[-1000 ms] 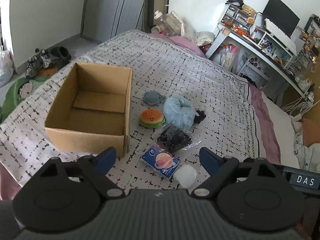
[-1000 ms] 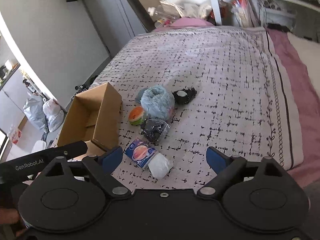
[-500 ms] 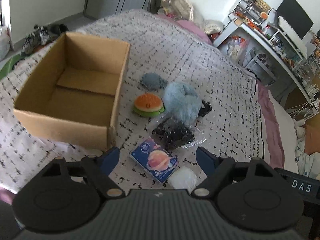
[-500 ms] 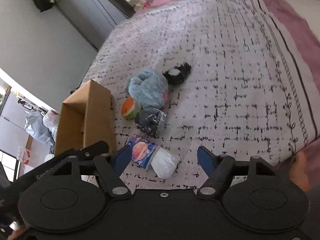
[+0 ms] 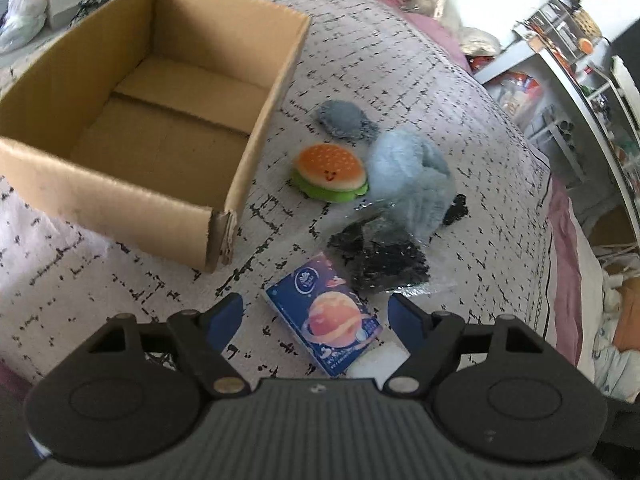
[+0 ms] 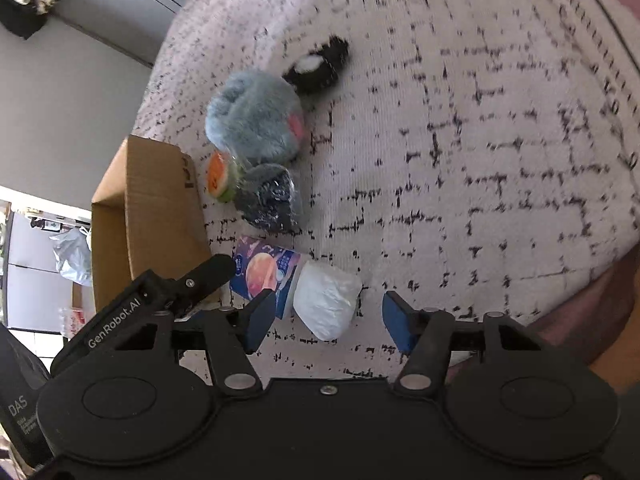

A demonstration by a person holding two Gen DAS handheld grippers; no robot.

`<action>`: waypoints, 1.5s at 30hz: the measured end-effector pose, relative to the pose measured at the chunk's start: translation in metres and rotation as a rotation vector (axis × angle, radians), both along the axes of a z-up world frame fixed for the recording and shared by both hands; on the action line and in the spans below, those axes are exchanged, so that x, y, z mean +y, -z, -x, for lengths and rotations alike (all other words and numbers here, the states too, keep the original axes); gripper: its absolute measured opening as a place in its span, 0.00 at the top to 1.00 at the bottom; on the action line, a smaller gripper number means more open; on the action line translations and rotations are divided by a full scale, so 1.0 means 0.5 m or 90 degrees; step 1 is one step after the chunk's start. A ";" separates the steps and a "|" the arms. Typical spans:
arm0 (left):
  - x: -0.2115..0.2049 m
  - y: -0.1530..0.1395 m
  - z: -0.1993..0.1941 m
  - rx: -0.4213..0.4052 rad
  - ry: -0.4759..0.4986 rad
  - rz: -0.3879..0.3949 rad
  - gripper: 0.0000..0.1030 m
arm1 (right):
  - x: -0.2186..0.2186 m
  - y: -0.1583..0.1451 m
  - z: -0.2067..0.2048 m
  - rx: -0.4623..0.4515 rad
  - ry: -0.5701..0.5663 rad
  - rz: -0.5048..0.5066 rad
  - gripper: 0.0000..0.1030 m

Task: Organize soft objects
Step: 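Grasp the planet tissue pack with left tool while right tool grasps white plastic bag, then carry the tissue pack and white bag over the cardboard box with both tools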

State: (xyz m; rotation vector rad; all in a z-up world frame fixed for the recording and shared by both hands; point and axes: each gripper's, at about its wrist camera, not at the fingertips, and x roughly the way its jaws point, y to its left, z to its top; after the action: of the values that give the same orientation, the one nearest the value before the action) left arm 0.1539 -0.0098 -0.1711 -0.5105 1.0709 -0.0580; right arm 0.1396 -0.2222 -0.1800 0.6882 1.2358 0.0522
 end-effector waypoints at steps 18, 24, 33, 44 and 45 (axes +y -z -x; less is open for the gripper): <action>-0.054 0.059 -0.050 0.067 0.001 0.002 0.23 | 0.000 0.039 -0.015 0.008 0.080 0.022 0.63; -0.063 0.062 -0.055 0.070 -0.019 -0.021 0.33 | -0.009 0.030 -0.004 -0.008 0.083 0.021 0.63; -0.044 0.032 -0.022 0.059 -0.036 -0.014 0.45 | -0.006 0.003 0.010 -0.049 0.080 0.024 0.63; -0.042 -0.056 0.026 -0.004 -0.015 -0.016 0.45 | 0.007 -0.051 0.042 -0.143 0.056 0.015 0.63; -0.041 -0.064 0.029 -0.010 -0.012 -0.016 0.45 | 0.007 -0.055 0.044 -0.150 0.055 0.015 0.63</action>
State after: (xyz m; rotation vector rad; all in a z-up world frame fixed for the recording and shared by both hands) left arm 0.1394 -0.0301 -0.1391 -0.4966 1.0504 -0.0309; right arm 0.1175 -0.2185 -0.1527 0.6932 0.9785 0.0448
